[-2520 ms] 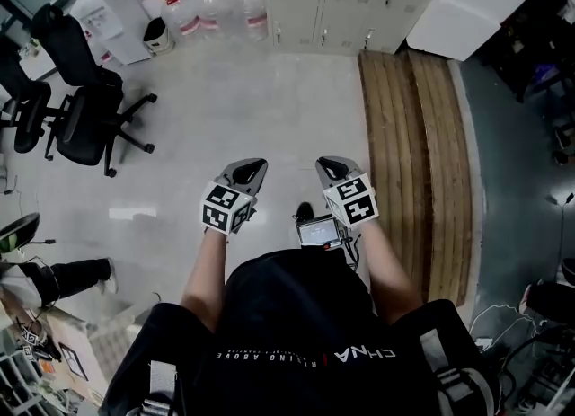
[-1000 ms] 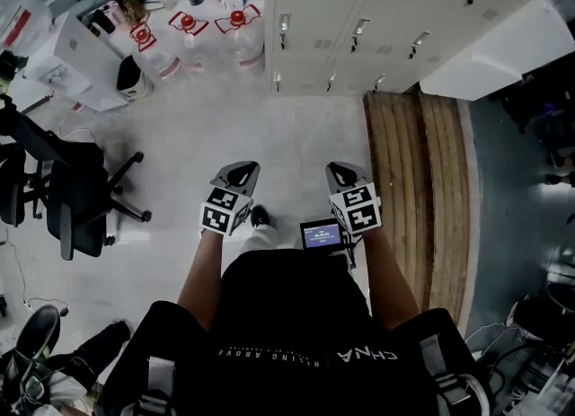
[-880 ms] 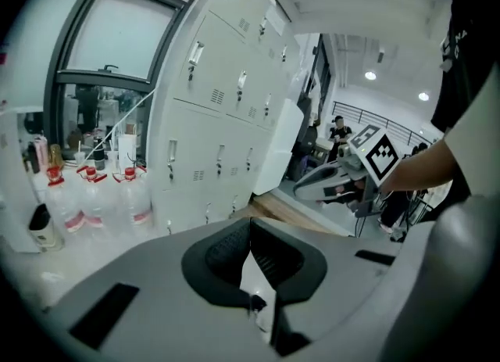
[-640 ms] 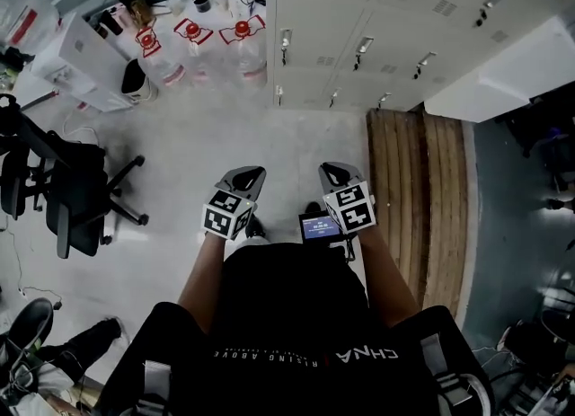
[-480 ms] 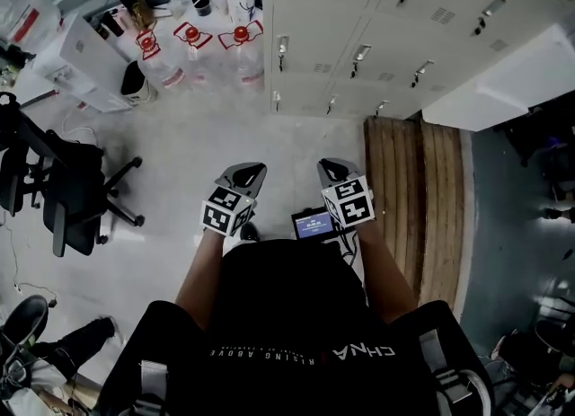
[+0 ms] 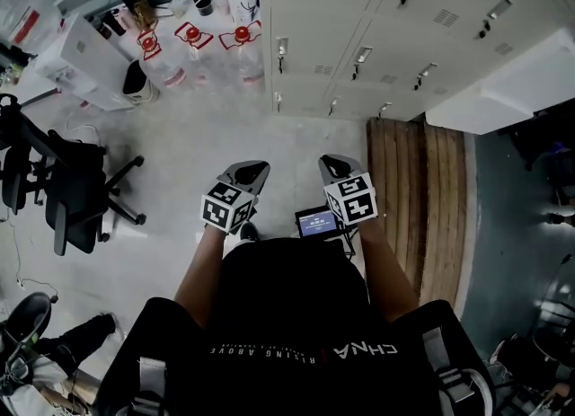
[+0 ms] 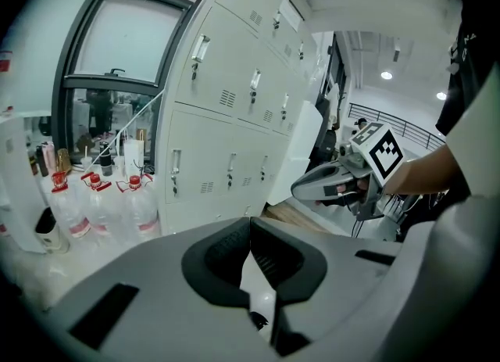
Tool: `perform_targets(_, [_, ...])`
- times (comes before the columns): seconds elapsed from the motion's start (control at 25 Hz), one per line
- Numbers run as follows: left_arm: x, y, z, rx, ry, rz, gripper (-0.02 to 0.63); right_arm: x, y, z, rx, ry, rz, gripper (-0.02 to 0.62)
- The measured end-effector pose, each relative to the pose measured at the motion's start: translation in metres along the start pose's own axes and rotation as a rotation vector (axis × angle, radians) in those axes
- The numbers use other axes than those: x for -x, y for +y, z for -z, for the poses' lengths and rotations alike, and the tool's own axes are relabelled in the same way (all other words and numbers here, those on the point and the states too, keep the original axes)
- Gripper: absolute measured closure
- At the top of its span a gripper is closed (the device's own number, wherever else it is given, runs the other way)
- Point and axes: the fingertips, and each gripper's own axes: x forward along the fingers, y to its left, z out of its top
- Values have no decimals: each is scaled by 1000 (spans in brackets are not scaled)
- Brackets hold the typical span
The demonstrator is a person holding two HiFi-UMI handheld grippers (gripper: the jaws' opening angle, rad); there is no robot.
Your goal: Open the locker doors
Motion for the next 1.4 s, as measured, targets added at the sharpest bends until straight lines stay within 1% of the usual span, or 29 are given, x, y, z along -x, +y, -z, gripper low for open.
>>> perform_targets(0.24, [-16, -4, -4, -8, 31, 5, 586, -2, -15, -3, 0, -5, -17, 557])
perform_targets(0.44, [-37, -4, -7, 2, 54, -9, 586, -4, -33, 1, 18, 1, -47, 557])
perform_targets(0.6, [-61, 3, -8, 52, 56, -22, 586, -20, -43, 4, 49, 8, -101, 557])
perform_targets(0.68, [-73, 9, -6, 55, 62, -39, 588, -33, -46, 7, 65, 21, -127, 557])
perform_targets(0.76, [-83, 17, 3, 48, 83, -41, 586, -46, -49, 11, 70, 37, -145, 557])
perform_targets(0.88, [-106, 40, 16, 38, 116, -36, 586, -72, -57, 14, 77, 50, -160, 557])
perform_targets(0.96, [-122, 57, 25, 45, 129, -14, 586, -93, -64, 21, 67, 57, -154, 557])
perform_targets(1.04, [-143, 81, 33, 42, 129, 13, 587, -122, -73, 29, 48, 54, -143, 557])
perform_targets(1.12, [-170, 111, 45, 16, 130, 24, 587, -157, -85, 41, 48, 52, -130, 557])
perform_targets(1.2, [-194, 136, 67, 6, 141, 36, 586, -192, -92, 59, 59, 62, -125, 557])
perform_targets(1.28, [-216, 162, 92, 18, 142, 46, 588, -227, -94, 78, 74, 73, -125, 557])
perform_targets(1.4, [-259, 200, 130, 8, 131, 36, 588, -284, -107, 110, 102, 74, -112, 557])
